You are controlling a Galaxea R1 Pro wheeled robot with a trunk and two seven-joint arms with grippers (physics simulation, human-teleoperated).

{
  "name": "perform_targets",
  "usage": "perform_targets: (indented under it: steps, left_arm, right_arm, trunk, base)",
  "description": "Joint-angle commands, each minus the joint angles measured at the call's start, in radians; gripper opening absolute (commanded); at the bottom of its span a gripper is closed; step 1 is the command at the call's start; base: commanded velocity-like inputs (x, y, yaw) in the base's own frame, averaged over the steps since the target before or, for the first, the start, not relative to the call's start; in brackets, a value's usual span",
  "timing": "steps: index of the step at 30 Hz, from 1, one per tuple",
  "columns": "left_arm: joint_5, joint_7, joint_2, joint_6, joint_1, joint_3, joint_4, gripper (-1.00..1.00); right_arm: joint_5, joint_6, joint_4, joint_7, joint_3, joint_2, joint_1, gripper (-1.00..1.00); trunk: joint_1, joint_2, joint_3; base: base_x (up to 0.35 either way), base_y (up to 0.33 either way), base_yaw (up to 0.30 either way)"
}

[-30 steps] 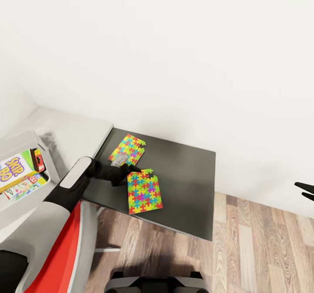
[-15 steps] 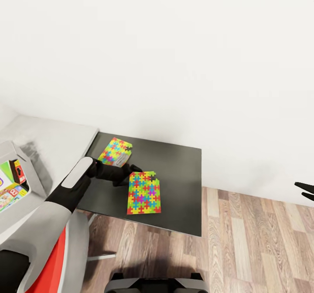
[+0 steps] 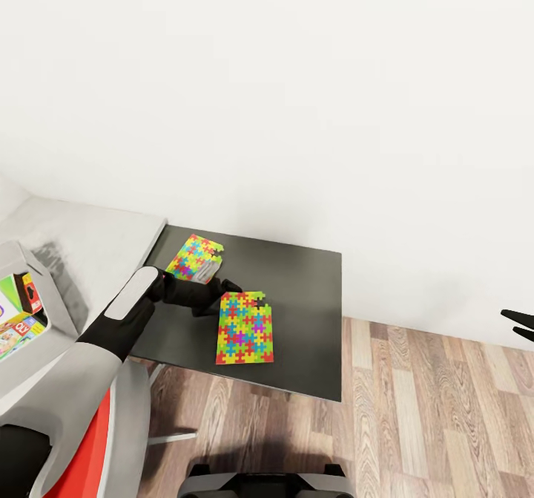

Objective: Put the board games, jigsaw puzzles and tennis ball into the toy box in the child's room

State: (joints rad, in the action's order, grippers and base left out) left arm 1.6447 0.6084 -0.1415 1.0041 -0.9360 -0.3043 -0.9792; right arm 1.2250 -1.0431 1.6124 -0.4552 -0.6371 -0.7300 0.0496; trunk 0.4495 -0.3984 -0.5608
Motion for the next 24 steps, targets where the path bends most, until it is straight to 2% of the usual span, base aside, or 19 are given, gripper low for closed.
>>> perform_targets:
  steps: [1, 14, 24]
  left_arm:
    - [0.010, 0.010, -0.001, -0.001, -0.001, -0.002, -0.001, 1.00]
    - [0.014, 0.010, 0.000, -0.004, 0.001, -0.001, -0.003, 1.00]
    - [0.015, 0.011, 0.000, -0.006, 0.003, 0.000, -0.003, 1.00]
  right_arm:
    - [-0.009, -0.004, 0.000, -0.009, -0.001, 0.000, 0.001, 1.00]
    - [-0.009, -0.004, 0.000, -0.008, -0.001, -0.001, 0.001, 1.00]
    - [-0.009, -0.003, 0.000, -0.008, -0.001, 0.000, 0.001, 1.00]
  trunk:
    - [0.001, -0.002, -0.001]
    - [0.001, -0.002, -0.001]
    - [0.001, -0.002, -0.001]
  base:
    - [0.000, 0.000, -0.005]
    - [-0.005, -0.001, -0.001]
    - [-0.095, -0.057, 0.000]
